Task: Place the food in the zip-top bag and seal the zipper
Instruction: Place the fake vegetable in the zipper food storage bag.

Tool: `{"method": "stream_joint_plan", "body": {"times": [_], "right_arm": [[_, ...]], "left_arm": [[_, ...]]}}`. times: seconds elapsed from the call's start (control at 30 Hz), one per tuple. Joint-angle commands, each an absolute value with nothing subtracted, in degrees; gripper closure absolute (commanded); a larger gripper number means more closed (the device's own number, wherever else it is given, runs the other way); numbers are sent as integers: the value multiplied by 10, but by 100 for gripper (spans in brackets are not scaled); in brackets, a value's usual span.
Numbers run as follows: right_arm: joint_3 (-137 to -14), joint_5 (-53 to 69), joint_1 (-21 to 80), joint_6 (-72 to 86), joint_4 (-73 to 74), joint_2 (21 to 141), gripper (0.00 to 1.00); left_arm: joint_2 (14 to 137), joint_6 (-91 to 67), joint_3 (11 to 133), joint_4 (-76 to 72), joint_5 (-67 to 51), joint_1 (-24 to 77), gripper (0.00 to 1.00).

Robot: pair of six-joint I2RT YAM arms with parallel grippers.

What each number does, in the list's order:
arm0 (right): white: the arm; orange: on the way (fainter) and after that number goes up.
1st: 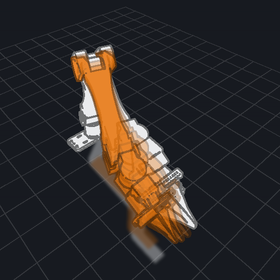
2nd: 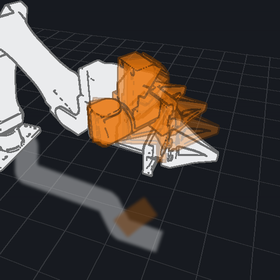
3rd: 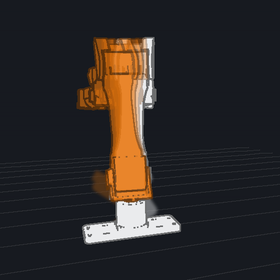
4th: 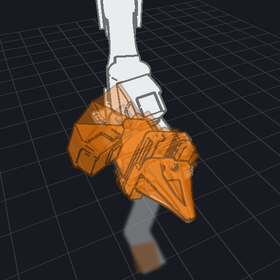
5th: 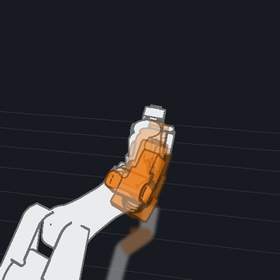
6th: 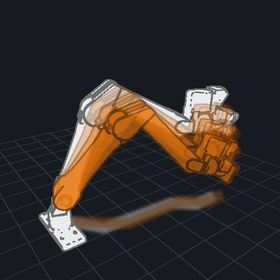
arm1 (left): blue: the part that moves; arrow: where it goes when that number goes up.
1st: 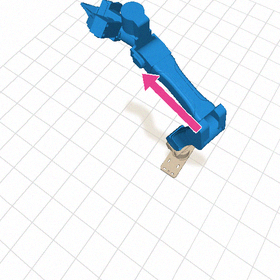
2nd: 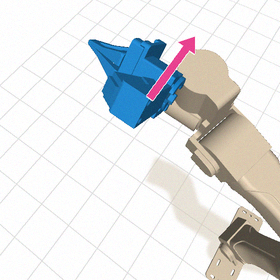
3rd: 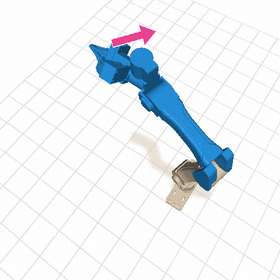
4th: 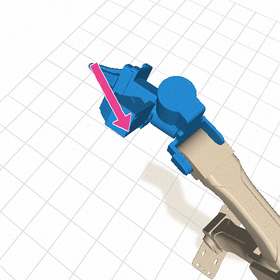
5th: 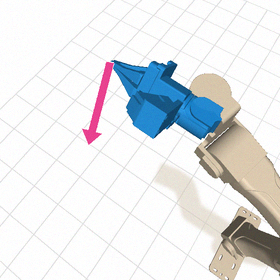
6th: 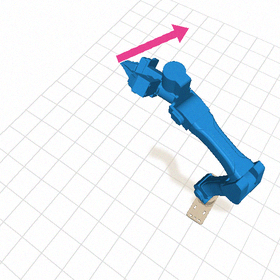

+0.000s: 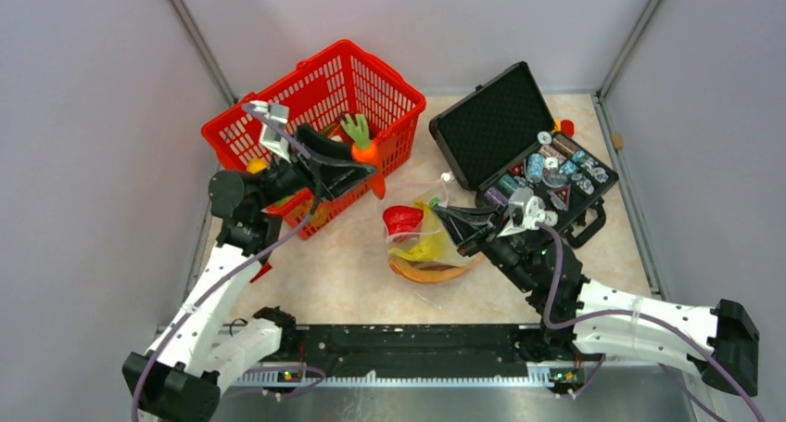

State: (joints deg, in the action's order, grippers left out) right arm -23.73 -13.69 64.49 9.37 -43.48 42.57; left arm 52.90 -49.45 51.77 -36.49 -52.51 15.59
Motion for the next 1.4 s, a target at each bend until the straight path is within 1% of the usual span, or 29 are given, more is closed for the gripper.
{"method": "stream_joint_plan", "body": {"times": [0.0,0.07,0.33,0.53,0.77,0.87,1.1,1.23,1.37], "right_arm": [[-261,-150,649,109,-504,420,100],[-257,-152,649,109,-509,420,100],[-260,-152,649,109,-505,418,100],[-261,-153,648,112,-506,420,100],[-259,-157,649,137,-535,445,100],[-257,-161,648,137,-541,444,100],[-257,-158,648,136,-540,435,100],[-256,-156,649,133,-539,432,100],[-258,-159,648,126,-531,425,100]], "left_arm": [[524,-462,479,-415,-444,226,64],[528,-461,458,-449,-420,248,64],[539,-405,445,-461,-386,309,63],[529,-393,446,-438,-385,313,62],[548,-444,425,-502,-388,321,61],[558,-439,418,-506,-382,325,60],[583,-405,379,-526,-305,345,60],[605,-384,367,-568,-261,363,60],[641,-396,384,-615,-268,371,58]]}}
